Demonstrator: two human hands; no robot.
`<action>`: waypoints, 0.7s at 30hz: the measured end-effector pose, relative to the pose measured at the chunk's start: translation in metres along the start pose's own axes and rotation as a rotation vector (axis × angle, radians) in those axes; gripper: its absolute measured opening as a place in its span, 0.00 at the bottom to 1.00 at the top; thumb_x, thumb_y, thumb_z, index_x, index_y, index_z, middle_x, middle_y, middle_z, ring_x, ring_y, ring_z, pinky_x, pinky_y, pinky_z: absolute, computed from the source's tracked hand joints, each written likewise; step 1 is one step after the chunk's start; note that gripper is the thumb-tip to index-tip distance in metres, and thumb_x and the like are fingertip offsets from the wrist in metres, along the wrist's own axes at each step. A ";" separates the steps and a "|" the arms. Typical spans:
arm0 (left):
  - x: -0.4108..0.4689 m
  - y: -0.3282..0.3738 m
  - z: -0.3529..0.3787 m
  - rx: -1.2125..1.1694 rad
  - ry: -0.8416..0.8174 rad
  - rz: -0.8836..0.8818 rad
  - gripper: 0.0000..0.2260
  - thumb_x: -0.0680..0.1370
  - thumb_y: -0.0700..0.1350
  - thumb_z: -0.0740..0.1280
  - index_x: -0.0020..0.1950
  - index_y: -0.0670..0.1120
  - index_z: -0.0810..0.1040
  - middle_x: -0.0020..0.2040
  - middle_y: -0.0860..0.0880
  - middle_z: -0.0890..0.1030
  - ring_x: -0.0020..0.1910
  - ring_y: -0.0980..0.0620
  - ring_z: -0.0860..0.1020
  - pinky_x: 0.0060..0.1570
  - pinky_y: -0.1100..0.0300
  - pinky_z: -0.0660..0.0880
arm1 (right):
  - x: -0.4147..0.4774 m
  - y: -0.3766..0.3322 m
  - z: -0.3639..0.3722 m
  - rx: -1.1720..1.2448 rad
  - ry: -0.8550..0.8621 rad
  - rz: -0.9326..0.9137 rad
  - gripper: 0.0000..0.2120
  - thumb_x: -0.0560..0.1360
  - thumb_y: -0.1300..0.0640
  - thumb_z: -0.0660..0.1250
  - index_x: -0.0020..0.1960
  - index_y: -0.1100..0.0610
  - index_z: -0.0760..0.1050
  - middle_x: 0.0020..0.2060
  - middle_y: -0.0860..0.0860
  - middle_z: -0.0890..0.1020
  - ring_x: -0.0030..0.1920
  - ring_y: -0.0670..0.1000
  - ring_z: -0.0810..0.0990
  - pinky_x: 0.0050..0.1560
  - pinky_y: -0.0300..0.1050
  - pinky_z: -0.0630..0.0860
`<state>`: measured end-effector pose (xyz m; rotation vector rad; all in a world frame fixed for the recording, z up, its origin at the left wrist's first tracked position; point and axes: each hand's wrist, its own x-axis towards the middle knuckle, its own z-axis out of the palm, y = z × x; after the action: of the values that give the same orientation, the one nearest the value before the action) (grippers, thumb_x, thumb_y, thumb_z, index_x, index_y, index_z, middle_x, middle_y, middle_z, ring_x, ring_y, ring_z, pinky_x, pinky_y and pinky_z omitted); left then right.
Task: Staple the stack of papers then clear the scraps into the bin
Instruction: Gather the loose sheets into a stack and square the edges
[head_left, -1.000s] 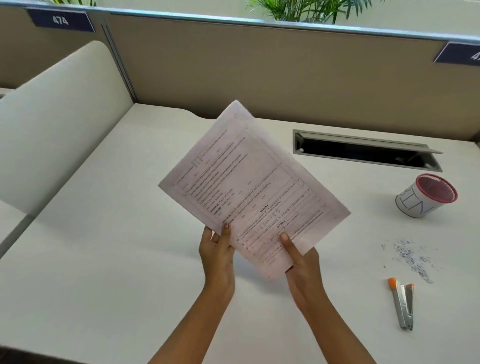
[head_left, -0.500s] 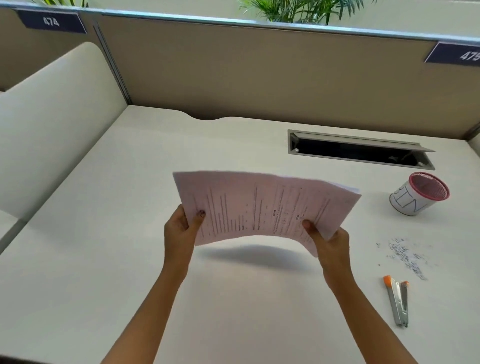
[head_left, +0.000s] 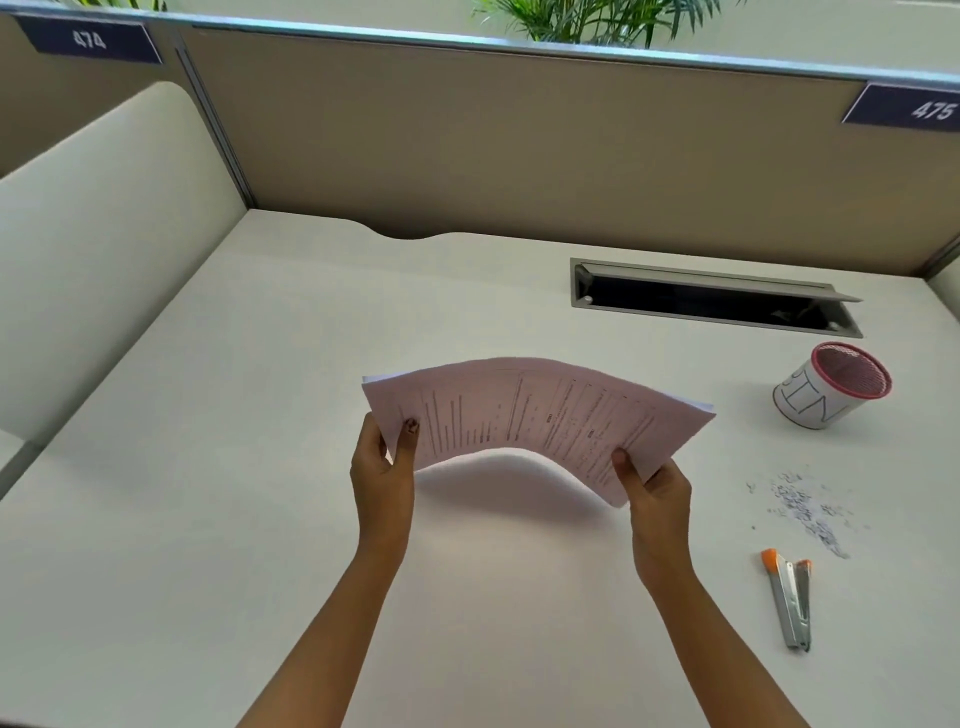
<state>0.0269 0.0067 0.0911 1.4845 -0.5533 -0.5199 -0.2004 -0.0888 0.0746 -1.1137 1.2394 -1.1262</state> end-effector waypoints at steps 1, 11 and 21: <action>0.000 0.001 0.001 0.020 0.000 0.010 0.08 0.79 0.47 0.66 0.58 0.53 0.75 0.50 0.56 0.80 0.49 0.61 0.78 0.45 0.71 0.75 | 0.000 0.000 0.000 -0.006 -0.002 -0.002 0.08 0.75 0.61 0.68 0.54 0.59 0.76 0.48 0.53 0.82 0.50 0.54 0.80 0.50 0.45 0.76; 0.005 -0.007 0.001 0.181 0.021 0.069 0.04 0.80 0.46 0.63 0.53 0.50 0.76 0.46 0.54 0.81 0.45 0.58 0.79 0.38 0.70 0.75 | -0.009 0.017 0.001 -0.097 0.009 0.081 0.14 0.75 0.61 0.68 0.60 0.58 0.75 0.53 0.53 0.82 0.54 0.54 0.79 0.56 0.48 0.77; 0.012 0.002 -0.009 -0.013 0.119 -0.065 0.04 0.81 0.47 0.63 0.50 0.51 0.76 0.43 0.55 0.81 0.38 0.59 0.80 0.36 0.67 0.75 | -0.012 -0.013 -0.007 0.390 -0.058 0.205 0.20 0.72 0.61 0.69 0.63 0.59 0.73 0.56 0.55 0.82 0.56 0.56 0.82 0.49 0.46 0.82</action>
<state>0.0418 0.0065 0.0935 1.5145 -0.4089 -0.4811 -0.2078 -0.0781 0.0886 -0.7043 1.0080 -1.1105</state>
